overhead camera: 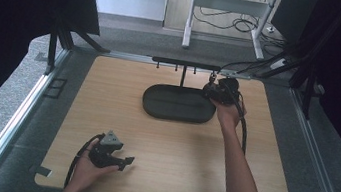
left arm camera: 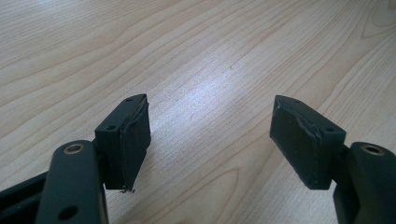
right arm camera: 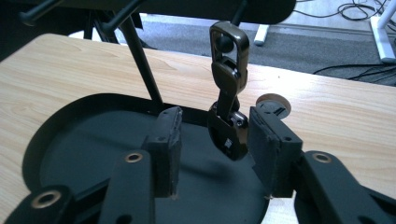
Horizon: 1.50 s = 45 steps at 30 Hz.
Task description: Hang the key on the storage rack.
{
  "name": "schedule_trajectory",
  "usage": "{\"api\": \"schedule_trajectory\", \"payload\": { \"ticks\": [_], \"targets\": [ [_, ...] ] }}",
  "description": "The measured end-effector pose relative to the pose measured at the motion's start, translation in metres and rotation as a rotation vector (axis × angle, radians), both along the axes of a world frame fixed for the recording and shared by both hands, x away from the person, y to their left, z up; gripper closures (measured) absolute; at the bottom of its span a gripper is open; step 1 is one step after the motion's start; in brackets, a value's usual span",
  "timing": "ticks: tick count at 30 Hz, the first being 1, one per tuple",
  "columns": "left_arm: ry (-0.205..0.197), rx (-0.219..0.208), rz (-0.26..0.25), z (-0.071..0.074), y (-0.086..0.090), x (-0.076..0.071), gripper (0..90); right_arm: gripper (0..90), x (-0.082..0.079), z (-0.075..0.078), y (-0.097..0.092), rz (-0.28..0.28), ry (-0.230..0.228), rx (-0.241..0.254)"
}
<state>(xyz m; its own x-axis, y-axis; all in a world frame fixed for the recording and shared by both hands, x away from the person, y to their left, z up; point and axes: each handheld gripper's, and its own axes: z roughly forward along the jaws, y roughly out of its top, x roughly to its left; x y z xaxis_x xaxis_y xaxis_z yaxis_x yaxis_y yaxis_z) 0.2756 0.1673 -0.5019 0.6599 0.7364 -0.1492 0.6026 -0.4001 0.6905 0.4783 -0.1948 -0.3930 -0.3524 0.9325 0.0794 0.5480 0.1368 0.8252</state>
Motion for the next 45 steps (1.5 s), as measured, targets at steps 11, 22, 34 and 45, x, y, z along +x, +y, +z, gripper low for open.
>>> {"api": "schedule_trajectory", "payload": {
  "ticks": [11,22,34,45],
  "targets": [
    [-0.001,0.017,0.017,-0.001,0.002,0.001,29.6,51.4,-0.042,-0.003,-0.019,0.107,0.008,0.018],
    [-0.005,0.033,0.014,-0.002,-0.001,0.001,29.6,50.9,-0.100,-0.018,-0.036,0.210,-0.013,0.019],
    [0.000,0.043,0.017,-0.003,-0.002,0.001,29.5,49.7,-0.150,-0.057,-0.069,0.218,0.005,0.071],
    [0.006,0.043,0.017,-0.006,-0.003,0.002,29.6,48.9,-0.158,-0.071,-0.088,0.169,0.014,0.058]
  ]
}}
